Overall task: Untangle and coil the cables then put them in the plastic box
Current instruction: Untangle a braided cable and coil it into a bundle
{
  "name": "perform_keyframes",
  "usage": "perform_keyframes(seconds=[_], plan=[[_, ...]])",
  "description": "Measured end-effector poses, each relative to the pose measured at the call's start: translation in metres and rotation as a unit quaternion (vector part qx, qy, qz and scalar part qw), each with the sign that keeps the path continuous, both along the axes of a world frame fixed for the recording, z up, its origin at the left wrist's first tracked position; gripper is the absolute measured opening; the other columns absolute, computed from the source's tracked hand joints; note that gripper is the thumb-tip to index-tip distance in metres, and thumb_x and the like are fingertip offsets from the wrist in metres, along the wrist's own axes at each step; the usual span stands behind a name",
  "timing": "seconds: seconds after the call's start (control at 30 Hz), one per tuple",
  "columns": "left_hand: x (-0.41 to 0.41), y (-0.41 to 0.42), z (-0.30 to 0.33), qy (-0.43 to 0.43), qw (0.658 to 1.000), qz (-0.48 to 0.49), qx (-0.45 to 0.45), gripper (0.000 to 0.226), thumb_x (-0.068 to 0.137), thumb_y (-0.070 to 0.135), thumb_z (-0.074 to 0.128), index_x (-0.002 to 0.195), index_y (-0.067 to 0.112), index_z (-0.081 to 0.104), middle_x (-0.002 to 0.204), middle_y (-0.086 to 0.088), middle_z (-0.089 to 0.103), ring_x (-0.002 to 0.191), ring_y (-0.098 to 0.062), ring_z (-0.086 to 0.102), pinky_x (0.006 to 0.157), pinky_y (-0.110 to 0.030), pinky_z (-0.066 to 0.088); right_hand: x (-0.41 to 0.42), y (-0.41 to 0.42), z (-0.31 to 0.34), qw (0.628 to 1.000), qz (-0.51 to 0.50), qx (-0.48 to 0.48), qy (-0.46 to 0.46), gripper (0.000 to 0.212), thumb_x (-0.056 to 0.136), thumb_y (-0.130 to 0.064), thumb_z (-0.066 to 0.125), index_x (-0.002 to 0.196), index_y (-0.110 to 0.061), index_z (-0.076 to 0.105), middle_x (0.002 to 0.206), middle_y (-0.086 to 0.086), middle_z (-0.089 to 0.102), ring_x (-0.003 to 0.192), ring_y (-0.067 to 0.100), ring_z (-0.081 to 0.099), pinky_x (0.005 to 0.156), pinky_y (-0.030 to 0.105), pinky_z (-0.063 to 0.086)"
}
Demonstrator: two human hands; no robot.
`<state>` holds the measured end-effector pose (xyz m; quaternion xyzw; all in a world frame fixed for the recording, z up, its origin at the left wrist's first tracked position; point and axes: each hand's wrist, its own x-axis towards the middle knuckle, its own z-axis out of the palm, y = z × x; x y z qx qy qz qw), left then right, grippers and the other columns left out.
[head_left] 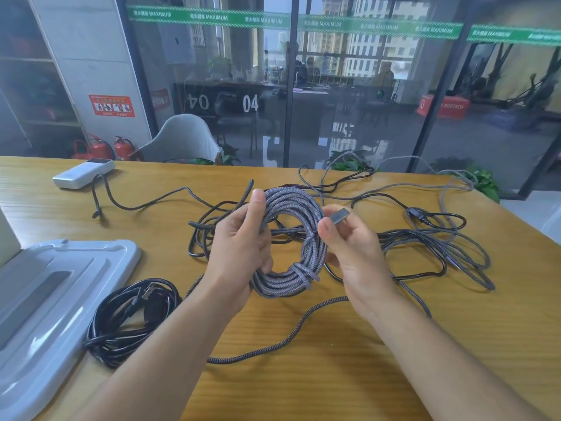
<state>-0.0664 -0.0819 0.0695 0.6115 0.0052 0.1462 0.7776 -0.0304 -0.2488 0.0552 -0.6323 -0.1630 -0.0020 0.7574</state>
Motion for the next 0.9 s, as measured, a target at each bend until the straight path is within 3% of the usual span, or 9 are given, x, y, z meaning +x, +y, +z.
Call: perform_keyframes(seconds=[0.1,0.23,0.37,0.5,0.6,0.7,0.8,0.87,0.9], plan=[[0.0,0.004,0.0,0.004,1.0,-0.013,0.013,0.047,0.102,0.057,0.051,0.078,0.017,0.059,0.059,-0.002,0.02,0.047,-0.017,0.022,0.043,-0.028,0.034,0.0,-0.002,0.003,0.999,0.045,0.004,0.026,0.044,0.077,-0.04,0.076,0.116,-0.02,0.073,0.099,0.001,0.072,0.082,0.01,0.069,0.065,0.023,0.055],[-0.001,0.004,-0.001,0.009,0.999,-0.03,0.03,0.045,0.102,0.056,0.05,0.087,0.014,0.06,0.056,0.001,0.023,0.045,-0.016,0.024,0.044,-0.027,0.037,-0.001,-0.005,0.008,0.997,0.055,0.025,0.037,0.034,0.078,-0.026,0.078,0.111,-0.018,0.075,0.092,-0.001,0.073,0.078,0.009,0.069,0.063,0.021,0.054],[-0.001,0.005,-0.003,0.0,0.995,-0.061,0.084,0.039,0.089,0.055,0.07,0.095,0.016,0.072,0.057,-0.001,0.035,0.05,-0.018,0.035,0.054,-0.033,0.046,0.003,-0.01,0.01,0.998,-0.005,-0.039,-0.048,0.034,0.077,-0.035,0.081,0.106,-0.019,0.075,0.093,0.013,0.076,0.081,0.018,0.069,0.069,0.031,0.059],[-0.003,0.0,-0.004,-0.025,0.983,-0.041,0.177,0.033,0.07,0.042,0.09,0.098,0.031,0.075,0.069,-0.005,0.055,0.056,-0.018,0.051,0.058,-0.031,0.054,0.008,-0.013,0.007,0.991,-0.047,-0.077,-0.1,0.029,0.078,-0.047,0.081,0.092,-0.022,0.074,0.088,0.01,0.076,0.083,0.025,0.07,0.082,0.047,0.058],[-0.001,-0.004,-0.009,-0.041,0.978,0.008,0.204,0.057,0.067,0.035,0.094,0.117,0.028,0.068,0.085,0.003,0.068,0.058,-0.015,0.061,0.055,-0.03,0.054,0.011,-0.013,0.002,0.987,-0.043,-0.087,-0.13,0.03,0.081,-0.052,0.082,0.079,-0.026,0.066,0.081,0.014,0.065,0.076,0.02,0.058,0.077,0.044,0.051],[0.0,-0.003,-0.011,-0.088,0.96,0.048,0.261,0.076,0.069,0.032,0.095,0.133,0.031,0.057,0.106,0.013,0.072,0.075,-0.016,0.072,0.068,-0.026,0.06,0.012,-0.012,0.0,0.985,-0.027,-0.093,-0.14,0.02,0.087,-0.041,0.081,0.078,-0.03,0.066,0.076,0.007,0.064,0.075,0.027,0.056,0.075,0.043,0.049],[-0.002,-0.003,-0.008,-0.098,0.955,0.028,0.28,0.065,0.072,0.026,0.094,0.129,0.026,0.062,0.103,0.016,0.075,0.089,-0.014,0.073,0.079,-0.028,0.06,0.009,-0.011,0.001,0.979,0.003,-0.119,-0.167,0.013,0.09,-0.036,0.077,0.083,-0.03,0.068,0.075,0.0,0.072,0.079,0.029,0.065,0.078,0.042,0.055],[-0.002,-0.003,-0.007,-0.075,0.961,0.002,0.266,0.056,0.073,0.029,0.093,0.122,0.025,0.067,0.099,0.013,0.077,0.084,-0.009,0.073,0.073,-0.032,0.06,0.008,-0.012,0.002,0.976,0.008,-0.13,-0.177,0.01,0.092,-0.037,0.072,0.086,-0.029,0.07,0.077,-0.007,0.073,0.078,0.014,0.067,0.076,0.03,0.055],[-0.002,-0.003,-0.006,-0.067,0.964,-0.004,0.258,0.053,0.074,0.031,0.093,0.12,0.025,0.068,0.095,0.012,0.077,0.078,-0.005,0.072,0.069,-0.027,0.057,0.008,-0.012,0.002,0.974,0.009,-0.135,-0.184,0.012,0.094,-0.037,0.069,0.087,-0.027,0.071,0.078,-0.009,0.072,0.078,0.01,0.066,0.075,0.026,0.052]])
